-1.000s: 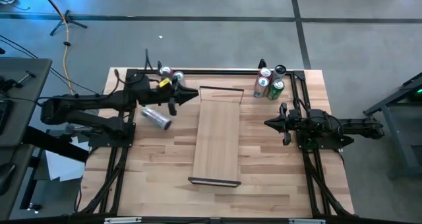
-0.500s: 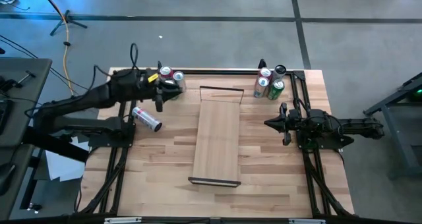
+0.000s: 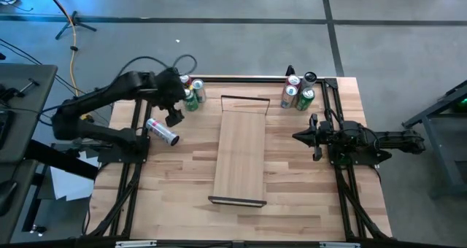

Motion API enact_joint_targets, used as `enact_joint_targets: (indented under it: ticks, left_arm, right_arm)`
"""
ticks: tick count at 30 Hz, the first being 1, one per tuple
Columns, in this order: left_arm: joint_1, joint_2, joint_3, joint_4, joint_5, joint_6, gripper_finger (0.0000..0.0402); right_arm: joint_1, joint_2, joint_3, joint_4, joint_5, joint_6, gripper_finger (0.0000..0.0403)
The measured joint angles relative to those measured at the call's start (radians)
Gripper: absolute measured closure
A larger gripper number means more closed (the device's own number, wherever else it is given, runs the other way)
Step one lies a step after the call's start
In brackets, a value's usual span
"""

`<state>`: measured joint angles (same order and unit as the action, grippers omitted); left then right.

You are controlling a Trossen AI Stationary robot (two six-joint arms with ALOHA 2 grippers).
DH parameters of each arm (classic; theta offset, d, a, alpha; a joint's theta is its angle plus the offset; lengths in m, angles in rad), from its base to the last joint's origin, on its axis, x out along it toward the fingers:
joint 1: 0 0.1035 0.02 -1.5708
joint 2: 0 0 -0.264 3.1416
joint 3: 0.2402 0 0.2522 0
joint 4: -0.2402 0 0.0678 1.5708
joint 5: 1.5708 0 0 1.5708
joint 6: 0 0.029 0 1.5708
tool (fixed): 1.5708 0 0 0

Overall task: Place canned beverage on shelf
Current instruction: Put the left white-pink soda can on the shelf

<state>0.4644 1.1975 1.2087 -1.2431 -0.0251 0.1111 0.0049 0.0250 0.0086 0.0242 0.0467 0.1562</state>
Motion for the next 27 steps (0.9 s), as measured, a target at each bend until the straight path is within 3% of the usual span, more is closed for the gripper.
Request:
enact_joint_targets:
  ticks: [6,11,19,27]
  left_arm:
    - [-0.006,0.156,-0.001,-0.198,-0.024,0.183,0.0092]
    - [-0.03,0.2,-0.002,-0.187,-0.017,0.24,0.0092]
    - [-0.108,0.031,-0.233,-0.05,-0.013,0.263,0.0092]
    - [-0.182,-0.056,-0.458,0.084,-0.088,0.448,0.0092]
  right_arm:
    - [0.0,0.0,0.0,0.0,0.0,0.0,0.0402]
    - [0.0,0.0,0.0,0.0,0.0,0.0,0.0402]
    - [0.0,0.0,0.0,0.0,-0.003,0.0,0.0402]
    - [0.0,0.0,0.0,0.0,-0.003,0.0,0.0402]
